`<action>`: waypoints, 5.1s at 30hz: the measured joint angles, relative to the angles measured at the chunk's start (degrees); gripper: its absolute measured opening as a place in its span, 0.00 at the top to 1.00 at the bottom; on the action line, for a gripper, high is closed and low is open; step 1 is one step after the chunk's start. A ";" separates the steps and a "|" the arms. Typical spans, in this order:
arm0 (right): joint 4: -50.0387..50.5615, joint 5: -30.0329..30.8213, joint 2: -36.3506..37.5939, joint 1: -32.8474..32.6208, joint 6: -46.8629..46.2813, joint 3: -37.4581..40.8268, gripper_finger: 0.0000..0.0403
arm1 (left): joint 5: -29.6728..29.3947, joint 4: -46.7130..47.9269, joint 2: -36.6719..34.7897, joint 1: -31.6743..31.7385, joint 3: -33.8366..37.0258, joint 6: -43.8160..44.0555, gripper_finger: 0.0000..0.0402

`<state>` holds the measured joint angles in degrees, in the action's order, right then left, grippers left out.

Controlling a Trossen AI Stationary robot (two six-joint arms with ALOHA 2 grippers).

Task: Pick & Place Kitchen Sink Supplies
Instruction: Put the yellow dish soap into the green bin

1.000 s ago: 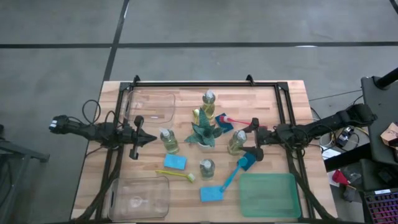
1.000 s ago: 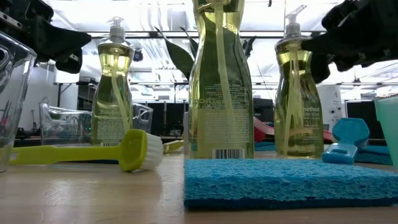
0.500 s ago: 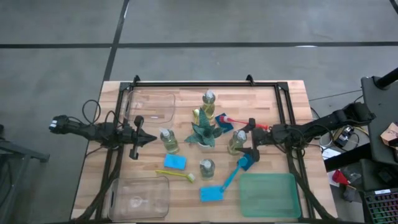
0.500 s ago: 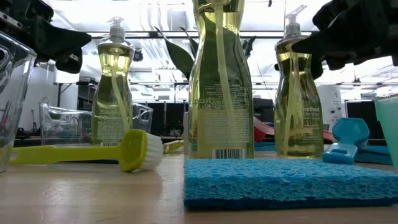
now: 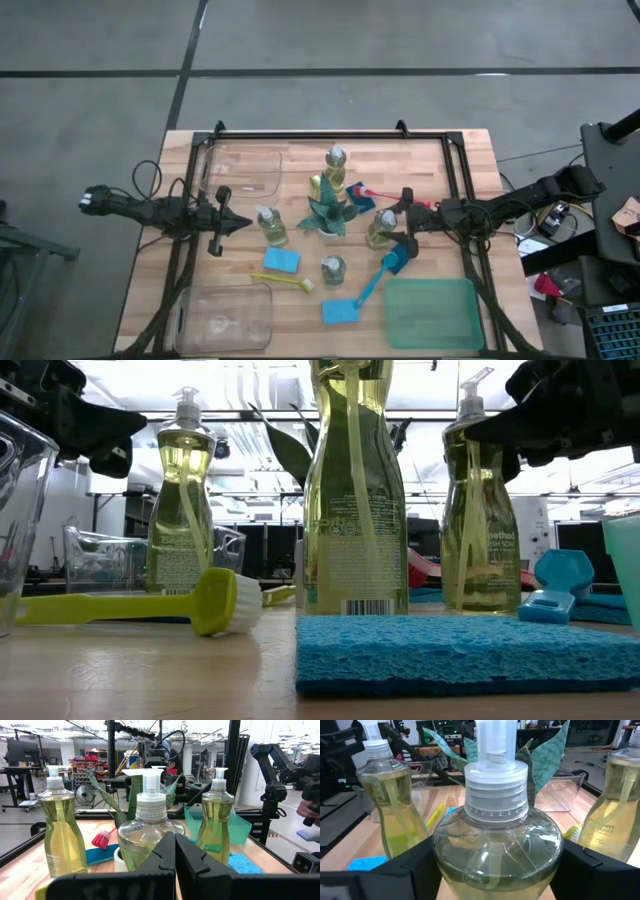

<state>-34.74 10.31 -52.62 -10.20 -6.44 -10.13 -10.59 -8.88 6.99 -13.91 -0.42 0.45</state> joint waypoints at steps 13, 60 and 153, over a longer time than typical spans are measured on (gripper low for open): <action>5.49 -1.19 5.24 -0.04 0.19 -1.84 0.36 | 0.00 0.01 0.00 0.00 0.01 0.00 1.00; 22.18 -37.89 22.89 -23.54 -8.03 -8.32 0.36 | 0.00 -0.01 0.00 0.00 0.01 0.00 1.00; 4.46 -25.35 19.37 -50.80 -3.12 0.26 0.13 | 0.00 0.15 0.01 0.00 0.01 0.00 1.00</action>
<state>-30.28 -15.05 -33.25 -60.99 -9.56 -9.87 -10.59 -8.74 7.01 -13.91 -0.40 0.45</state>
